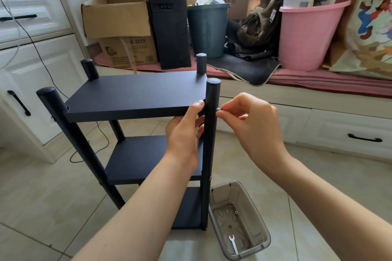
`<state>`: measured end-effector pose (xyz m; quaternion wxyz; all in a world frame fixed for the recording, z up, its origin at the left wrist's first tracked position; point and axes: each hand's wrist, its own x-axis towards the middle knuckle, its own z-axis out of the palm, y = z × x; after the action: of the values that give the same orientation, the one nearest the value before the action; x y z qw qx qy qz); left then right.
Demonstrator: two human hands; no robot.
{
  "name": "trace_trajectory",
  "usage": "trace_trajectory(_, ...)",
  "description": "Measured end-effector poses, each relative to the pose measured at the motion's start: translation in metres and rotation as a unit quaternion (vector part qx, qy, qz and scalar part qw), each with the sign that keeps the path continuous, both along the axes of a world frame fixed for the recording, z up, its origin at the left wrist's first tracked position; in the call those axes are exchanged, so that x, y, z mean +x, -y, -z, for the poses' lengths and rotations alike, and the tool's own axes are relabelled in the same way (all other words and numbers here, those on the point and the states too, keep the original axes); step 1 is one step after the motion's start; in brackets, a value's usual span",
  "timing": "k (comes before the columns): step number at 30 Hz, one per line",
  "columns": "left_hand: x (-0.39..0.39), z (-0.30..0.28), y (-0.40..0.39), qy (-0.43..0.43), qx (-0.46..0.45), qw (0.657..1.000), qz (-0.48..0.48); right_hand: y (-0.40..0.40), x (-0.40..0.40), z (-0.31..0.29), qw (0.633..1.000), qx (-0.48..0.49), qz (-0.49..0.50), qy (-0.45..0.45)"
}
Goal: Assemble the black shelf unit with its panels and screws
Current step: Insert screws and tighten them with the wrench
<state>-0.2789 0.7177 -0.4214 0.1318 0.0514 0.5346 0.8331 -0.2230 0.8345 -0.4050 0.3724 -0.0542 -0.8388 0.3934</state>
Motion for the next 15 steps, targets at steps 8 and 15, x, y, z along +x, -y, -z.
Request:
trace_trajectory(8,0.0000,-0.0006,-0.0004,-0.001,0.002,1.000,-0.001,-0.0001,-0.0008,-0.0003,1.000,-0.009,0.002,-0.001)
trace_trajectory(15,0.0013,-0.0020,0.0005,0.002,0.009,1.000,0.001,0.0007,-0.0022,-0.0008,1.000,0.008,0.003,-0.002)
